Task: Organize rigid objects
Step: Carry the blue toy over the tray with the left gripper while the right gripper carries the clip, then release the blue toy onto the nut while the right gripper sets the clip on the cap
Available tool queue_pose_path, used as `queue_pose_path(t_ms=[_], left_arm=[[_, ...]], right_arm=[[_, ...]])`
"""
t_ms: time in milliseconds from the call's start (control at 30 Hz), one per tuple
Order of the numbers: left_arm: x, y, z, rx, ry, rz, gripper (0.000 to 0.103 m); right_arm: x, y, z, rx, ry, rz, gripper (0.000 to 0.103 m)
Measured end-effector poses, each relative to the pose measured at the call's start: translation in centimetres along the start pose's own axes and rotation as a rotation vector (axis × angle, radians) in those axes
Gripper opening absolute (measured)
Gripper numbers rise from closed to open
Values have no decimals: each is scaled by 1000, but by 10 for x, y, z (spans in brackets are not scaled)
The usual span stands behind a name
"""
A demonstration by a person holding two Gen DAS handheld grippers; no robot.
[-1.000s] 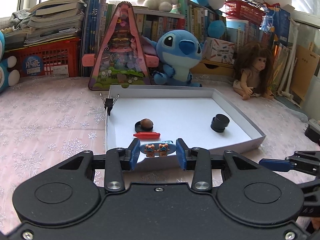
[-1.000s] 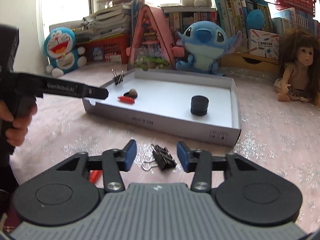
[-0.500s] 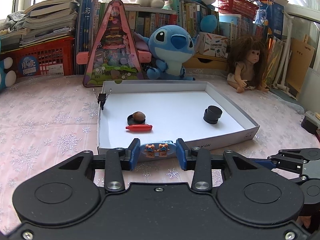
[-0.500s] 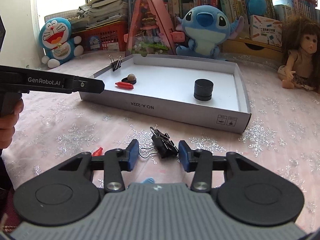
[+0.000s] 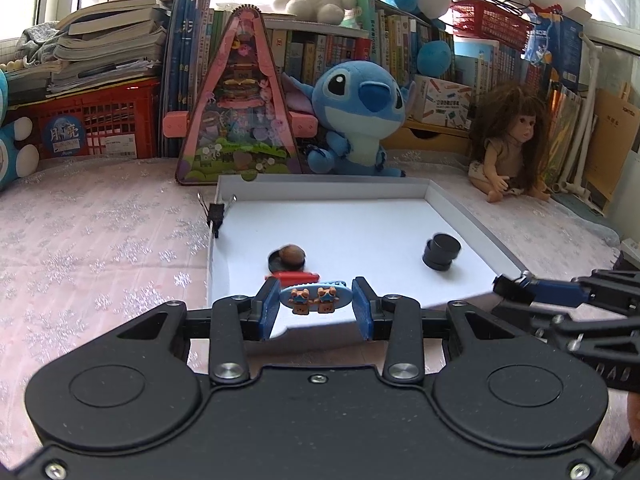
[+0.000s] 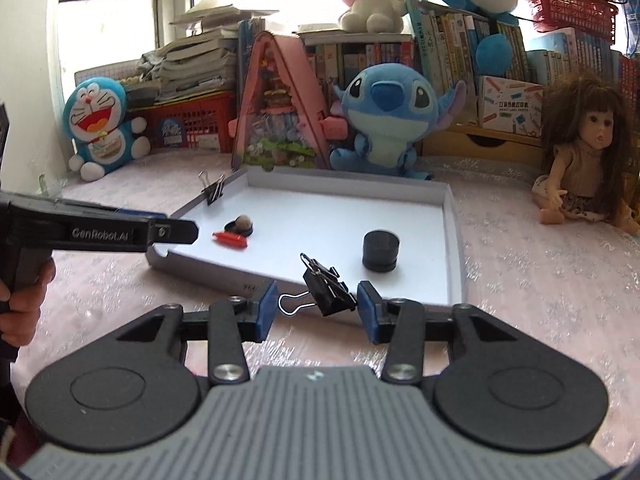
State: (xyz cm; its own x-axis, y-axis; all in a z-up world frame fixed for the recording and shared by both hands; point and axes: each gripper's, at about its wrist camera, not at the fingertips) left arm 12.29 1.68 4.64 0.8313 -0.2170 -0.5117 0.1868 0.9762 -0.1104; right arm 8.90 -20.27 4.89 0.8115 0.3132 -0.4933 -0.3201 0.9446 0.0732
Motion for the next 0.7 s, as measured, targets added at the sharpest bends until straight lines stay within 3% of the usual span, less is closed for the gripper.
queue_pose_path(t_ms=[333,700], left_arm=[[20,12,27,-25,-6,24,37],[63,16,39,-18,35,62,37]], right_arm=[[20,-31,33,117,-17,-32,48],[56,-50,43,216,28,-23,48]])
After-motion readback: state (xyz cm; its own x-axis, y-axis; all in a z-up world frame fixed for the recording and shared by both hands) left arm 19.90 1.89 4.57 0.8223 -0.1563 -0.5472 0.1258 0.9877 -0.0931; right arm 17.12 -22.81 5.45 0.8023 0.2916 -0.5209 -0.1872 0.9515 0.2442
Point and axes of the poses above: each gripper's, at about its wrist camera, not at the fingertips, and x roughly the way its jaws point, y to its left, z to its top, and after that the axes turned 2 degrees about -y, right-handed
